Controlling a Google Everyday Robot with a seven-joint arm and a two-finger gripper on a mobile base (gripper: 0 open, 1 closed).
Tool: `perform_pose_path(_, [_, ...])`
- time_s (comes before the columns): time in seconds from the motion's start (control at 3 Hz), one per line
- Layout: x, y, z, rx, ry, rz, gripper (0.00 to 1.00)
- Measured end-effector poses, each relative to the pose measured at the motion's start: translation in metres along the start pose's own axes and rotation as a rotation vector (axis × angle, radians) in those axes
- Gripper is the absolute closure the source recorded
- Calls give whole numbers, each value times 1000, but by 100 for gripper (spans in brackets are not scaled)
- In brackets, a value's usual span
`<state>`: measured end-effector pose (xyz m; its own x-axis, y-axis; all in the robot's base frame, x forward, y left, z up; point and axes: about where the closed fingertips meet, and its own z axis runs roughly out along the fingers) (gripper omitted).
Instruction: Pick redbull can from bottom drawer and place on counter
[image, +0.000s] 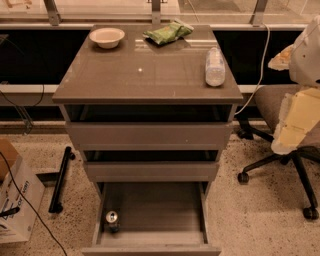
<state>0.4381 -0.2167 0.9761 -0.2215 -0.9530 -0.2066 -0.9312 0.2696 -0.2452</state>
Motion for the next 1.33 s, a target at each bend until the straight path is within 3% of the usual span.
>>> perform_pose_path(0.33, [-1,0,0,3,-2,1,0])
perform_pose_path(0.67, [-13,8,20,-30,-61,6,0])
perform_pose_path(1.0, [-30,18,52,-73,-70,-24,0])
perform_pose_path(1.33, [-45,26,87,-101,-160,-16,0])
